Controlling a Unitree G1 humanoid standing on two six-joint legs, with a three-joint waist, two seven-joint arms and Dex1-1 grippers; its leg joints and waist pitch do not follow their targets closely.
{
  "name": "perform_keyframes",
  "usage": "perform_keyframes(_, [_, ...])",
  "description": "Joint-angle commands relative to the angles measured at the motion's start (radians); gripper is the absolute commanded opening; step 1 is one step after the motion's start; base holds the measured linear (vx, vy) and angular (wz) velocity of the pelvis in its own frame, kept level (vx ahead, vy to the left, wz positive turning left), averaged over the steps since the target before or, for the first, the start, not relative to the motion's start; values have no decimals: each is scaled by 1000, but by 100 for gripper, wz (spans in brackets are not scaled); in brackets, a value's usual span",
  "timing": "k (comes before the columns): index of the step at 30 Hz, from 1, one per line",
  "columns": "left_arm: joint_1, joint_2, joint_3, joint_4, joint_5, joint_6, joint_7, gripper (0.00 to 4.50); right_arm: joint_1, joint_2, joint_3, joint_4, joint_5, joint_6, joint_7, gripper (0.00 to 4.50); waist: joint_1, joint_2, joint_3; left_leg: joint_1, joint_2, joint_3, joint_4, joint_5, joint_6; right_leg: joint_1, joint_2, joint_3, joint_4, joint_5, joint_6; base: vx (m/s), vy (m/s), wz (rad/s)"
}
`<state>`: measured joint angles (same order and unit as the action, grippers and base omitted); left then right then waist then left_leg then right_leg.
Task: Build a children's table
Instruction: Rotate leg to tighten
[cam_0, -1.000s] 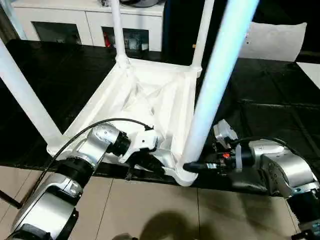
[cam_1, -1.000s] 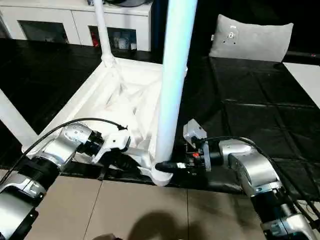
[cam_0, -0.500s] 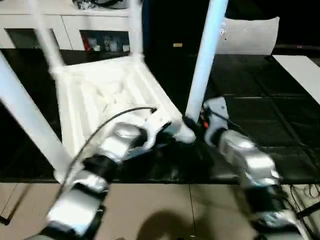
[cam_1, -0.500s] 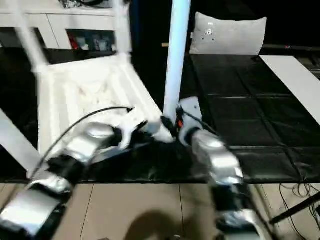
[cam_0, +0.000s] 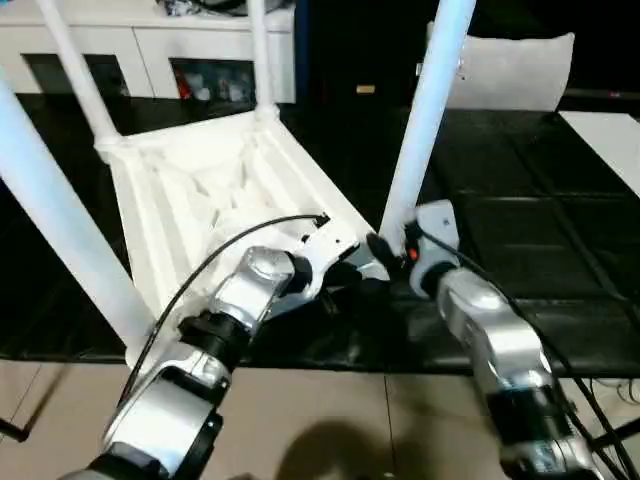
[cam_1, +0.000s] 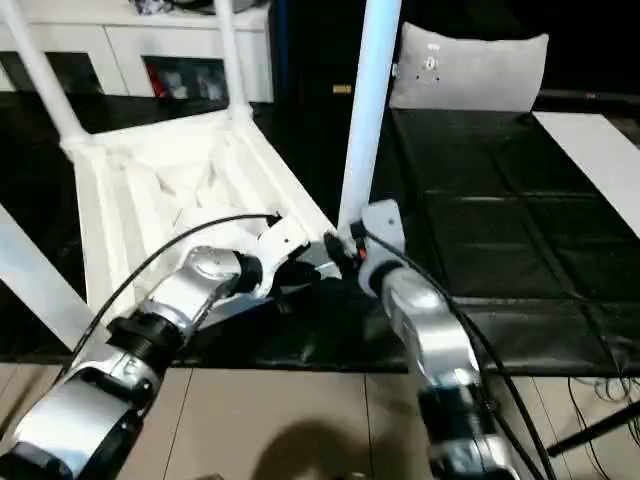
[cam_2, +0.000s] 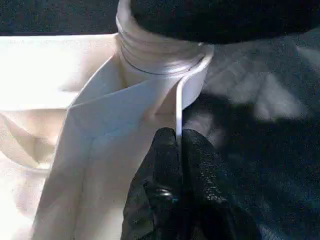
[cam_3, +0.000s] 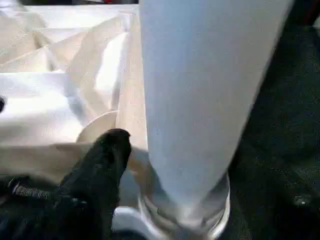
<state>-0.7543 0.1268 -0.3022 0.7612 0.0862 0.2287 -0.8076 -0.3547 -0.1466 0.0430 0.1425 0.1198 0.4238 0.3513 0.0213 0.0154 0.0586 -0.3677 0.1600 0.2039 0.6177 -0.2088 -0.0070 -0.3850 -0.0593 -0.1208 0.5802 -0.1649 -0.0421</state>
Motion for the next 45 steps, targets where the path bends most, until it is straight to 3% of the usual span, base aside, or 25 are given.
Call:
perform_keyframes(1, [4, 14, -3, -38, -6, -67, -45, 0, 18, -19, 2, -38, 33, 12, 56, 363, 5, -5, -73, 15, 87, -50, -72, -127, 65, 53, -123, 80, -74, -254, -157, 0, 0, 0])
perform_keyframes(4, [26, 49, -30, -39, -5, -142, -139, 0, 48, -94, -10, -72, 43, -8, 142, 384, 7, -5, -71, 15, 88, -50, -72, -136, 61, 52, -123, 80, -78, -280, -146, 0, 0, 0])
perform_keyframes(6, [41, 85, -58, -40, -10, -196, -239, 0, 82, -195, -2, -96, 64, -39, 279, 405, 12, -2, -70, 18, 89, -50, -73, -147, 55, 50, -122, 80, -77, -279, -152, 0, 0, 0])
perform_keyframes(8, [43, 95, -69, -37, -7, -213, -266, 0, 92, -221, 1, -103, 75, -48, 324, 405, 16, -3, -70, 22, 91, -48, -73, -163, 57, 50, -123, 81, -80, -295, -146, 0, 0, 0])
perform_keyframes(10, [46, 128, -95, -27, -9, -268, -363, 0, 119, -309, 1, -122, 120, -85, 479, 405, 22, -3, -70, 20, 92, -49, -73, -170, 59, 51, -122, 80, -81, -303, -146, 0, 0, 0])
perform_keyframes(15, [42, 155, -115, -22, -13, -315, -460, 0, 126, -374, 2, -126, 161, -120, 612, 405, 36, -3, -70, 23, 95, -48, -74, -173, 62, 48, -125, 79, -79, -295, -154, 0, 0, 0])
perform_keyframes(17, [30, 183, -140, -9, 0, -376, -550, 0, 111, -428, 13, -111, 219, -114, 759, 405, 47, -7, -71, 21, 94, -47, -73, -169, 74, 52, -125, 78, -78, -299, -158, 0, 0, 0])
perform_keyframes(18, [27, 192, -149, -9, 0, -397, -582, 0, 101, -444, 24, -100, 233, -111, 814, 379, 50, -6, -71, 18, 99, -48, -74, -149, 77, 52, -125, 78, -74, -283, -157, 0, 0, 0])
perform_keyframes(23, [20, 204, -169, -20, -5, -429, -652, 0, 66, -460, 61, -60, 239, -118, 899, 365, 67, -8, -73, 23, 100, -45, -74, -137, 71, 46, -125, 77, -71, -281, -166, 0, 0, 0])
perform_keyframes(25, [20, 206, -178, -31, -3, -438, -676, 0, 40, -451, 82, -28, 231, -127, 928, 333, 71, -14, -74, 22, 101, -44, -73, -133, 67, 47, -128, 77, -67, -283, -171, 0, 0, 0])
perform_keyframes(27, [20, 205, -182, -35, -1, -445, -688, 0, 22, -443, 94, -5, 226, -134, 945, 327, 71, -11, -73, 22, 101, -45, -74, -133, 62, 46, -128, 76, -69, -287, -171, 0, 0, 0])
perform_keyframes(29, [20, 200, -181, -30, -2, -452, -696, 0, 1, -434, 113, 20, 224, -138, 972, 300, 73, -17, -73, 22, 101, -45, -74, -135, 60, 48, -130, 77, -69, -291, -166, 0, 0, 0])
perform_keyframes(34, [19, 201, -187, -20, 6, -475, -708, 0, -36, -417, 156, 66, 213, -156, 1022, 251, 75, -18, -74, 20, 101, -45, -74, -120, 63, 47, -129, 76, -67, -302, -157, 0, 0, 0])
perform_keyframes(36, [19, 201, -187, -20, 6, -475, -708, 0, -36, -417, 156, 66, 213, -156, 1022, 251, 76, -16, -75, 21, 102, -45, -74, -115, 63, 45, -128, 76, -66, -291, -159, 0, 0, 0])
perform_keyframes(40, [20, 207, -187, -24, 6, -476, -712, 0, -57, -404, 172, 109, 191, -189, 1028, 208, 78, -18, -76, 19, 101, -44, -73, -110, 62, 46, -131, 77, -60, -264, -172, 0, 0, 0])
perform_keyframes(45, [24, 214, -184, -28, 10, -478, -709, 0, -71, -390, 179, 132, 189, -194, 1039, 190, 77, -19, -73, 20, 100, -45, -74, -124, 59, 46, -130, 76, -67, -317, -156, 0, 0, 0])
